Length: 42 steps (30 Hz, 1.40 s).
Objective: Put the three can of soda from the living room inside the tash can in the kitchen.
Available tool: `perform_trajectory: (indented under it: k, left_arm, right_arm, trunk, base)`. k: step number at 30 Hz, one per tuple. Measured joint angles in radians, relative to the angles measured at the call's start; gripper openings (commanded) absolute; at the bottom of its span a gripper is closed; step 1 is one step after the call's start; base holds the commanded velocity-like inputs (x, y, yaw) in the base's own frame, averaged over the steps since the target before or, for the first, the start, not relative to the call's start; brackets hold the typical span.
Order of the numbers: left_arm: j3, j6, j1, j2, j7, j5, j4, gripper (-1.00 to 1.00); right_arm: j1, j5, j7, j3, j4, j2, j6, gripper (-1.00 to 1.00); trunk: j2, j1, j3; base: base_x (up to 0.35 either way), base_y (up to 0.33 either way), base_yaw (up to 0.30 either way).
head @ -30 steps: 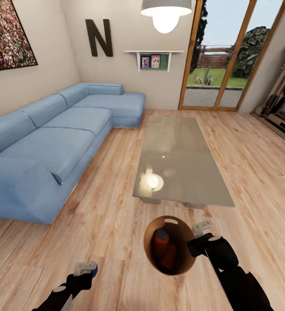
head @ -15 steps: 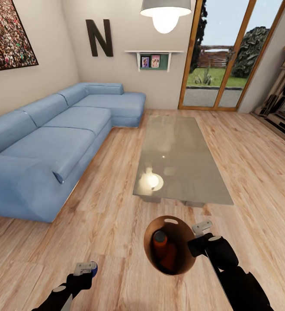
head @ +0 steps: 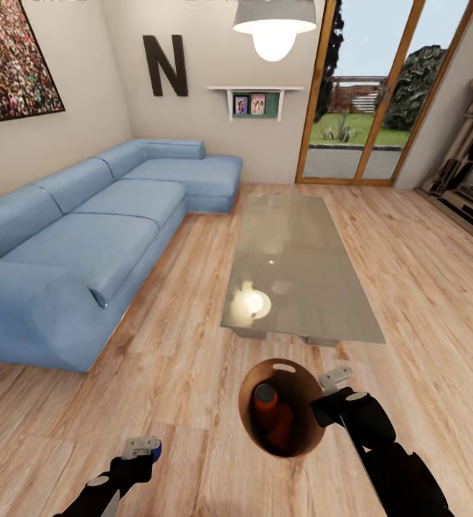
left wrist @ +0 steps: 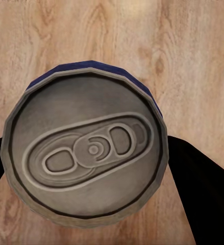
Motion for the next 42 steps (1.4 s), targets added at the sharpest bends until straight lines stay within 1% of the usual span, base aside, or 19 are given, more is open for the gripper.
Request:
perform_trajectory:
  k: [22, 42]
  left_arm:
    - [0.000, 0.000, 0.000, 0.000, 0.000, 0.000, 0.000, -1.00]
    - [0.000, 0.000, 0.000, 0.001, 0.000, 0.002, 0.000, -1.00]
  right_arm:
    - [0.000, 0.000, 0.000, 0.000, 0.000, 0.000, 0.000, -1.00]
    - [0.000, -0.001, 0.000, 0.000, 0.000, 0.000, 0.000, -1.00]
  trunk:
    - [0.154, -0.084, 0.087]
    - [0.294, -0.161, 0.180]
  base:
    - [0.000, 0.000, 0.000]
    - [0.000, 0.000, 0.000]
